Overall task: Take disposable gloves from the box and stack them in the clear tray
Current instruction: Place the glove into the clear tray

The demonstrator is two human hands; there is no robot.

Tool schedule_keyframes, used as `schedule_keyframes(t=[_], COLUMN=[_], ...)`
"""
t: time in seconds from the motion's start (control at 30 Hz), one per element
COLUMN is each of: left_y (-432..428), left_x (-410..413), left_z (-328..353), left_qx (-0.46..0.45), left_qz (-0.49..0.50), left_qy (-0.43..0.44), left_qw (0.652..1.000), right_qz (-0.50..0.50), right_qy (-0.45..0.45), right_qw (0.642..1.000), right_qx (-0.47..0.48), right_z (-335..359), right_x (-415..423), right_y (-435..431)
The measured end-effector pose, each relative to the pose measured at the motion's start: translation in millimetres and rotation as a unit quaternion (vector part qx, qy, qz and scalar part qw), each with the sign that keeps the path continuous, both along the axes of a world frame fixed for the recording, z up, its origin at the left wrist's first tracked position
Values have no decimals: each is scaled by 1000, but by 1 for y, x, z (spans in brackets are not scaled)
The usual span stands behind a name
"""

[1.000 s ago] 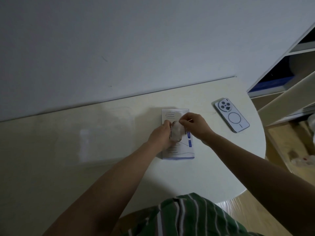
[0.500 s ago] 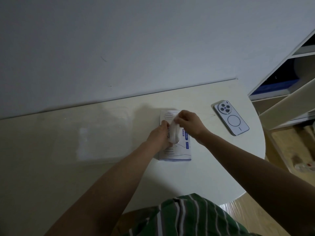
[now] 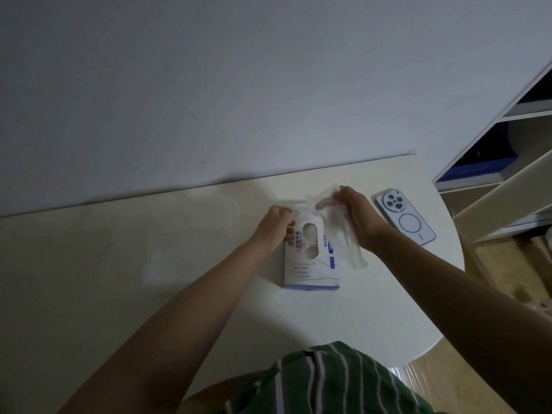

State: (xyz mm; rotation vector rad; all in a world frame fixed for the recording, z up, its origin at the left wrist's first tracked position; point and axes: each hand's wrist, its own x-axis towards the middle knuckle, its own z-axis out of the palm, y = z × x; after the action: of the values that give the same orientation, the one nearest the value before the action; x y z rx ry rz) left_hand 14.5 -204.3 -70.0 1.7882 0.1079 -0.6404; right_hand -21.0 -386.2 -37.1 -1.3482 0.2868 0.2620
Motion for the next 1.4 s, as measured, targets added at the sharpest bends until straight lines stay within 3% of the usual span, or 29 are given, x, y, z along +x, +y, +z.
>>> schedule_keyframes(t=[0.07,0.13,0.23,0.3,0.37,0.47,0.6,0.7,0.8,0.87,0.97,1.03,1.13,1.27,1.33,1.4], left_y=[4,12,30,44,62,93,116,124,140,154,171,179,189,195,196,200], left_x=[4,6,6,7,8,5,-3,-4,-3,-3,-3,-2,0,-2,-4,-6], left_z=[10,18,25,32,35,35,42,50,55,55,50,45,39,35,33,30], left_qx=[-82,-138,-228,-269,-287,-297,-277,-202,-152,-166,-187,-218,-282,-278,-232,-150], left_qz=[40,32,-9,11,56,37,33,7,-39,-25,86,177,312,377,378,343], left_qy=[53,95,86,68,64,82,130,168,225,250,219,175,120,63,15,-55], left_qw=[994,985,970,961,954,951,951,965,962,954,954,944,900,882,896,926], right_qz=[61,120,158,121,68,50,4,-25,-66,-91,-95,-68,-12,96,120,77], right_qy=[18,6,-11,-28,-9,-12,1,-7,0,3,12,28,50,34,19,-14], right_qw=[993,982,982,992,998,999,993,977,969,971,980,990,998,993,989,988], right_qx=[103,148,98,19,14,-12,122,210,237,219,175,123,38,-51,-84,-135], right_z=[10,21,33,34,31,26,26,26,24,23,21,21,19,17,19,21], right_x=[2,3,2,4,6,11,24,37,44,45,39,32,21,8,5,8], right_y=[7,20,42,55,69,88,116,137,152,161,169,175,183,190,190,189])
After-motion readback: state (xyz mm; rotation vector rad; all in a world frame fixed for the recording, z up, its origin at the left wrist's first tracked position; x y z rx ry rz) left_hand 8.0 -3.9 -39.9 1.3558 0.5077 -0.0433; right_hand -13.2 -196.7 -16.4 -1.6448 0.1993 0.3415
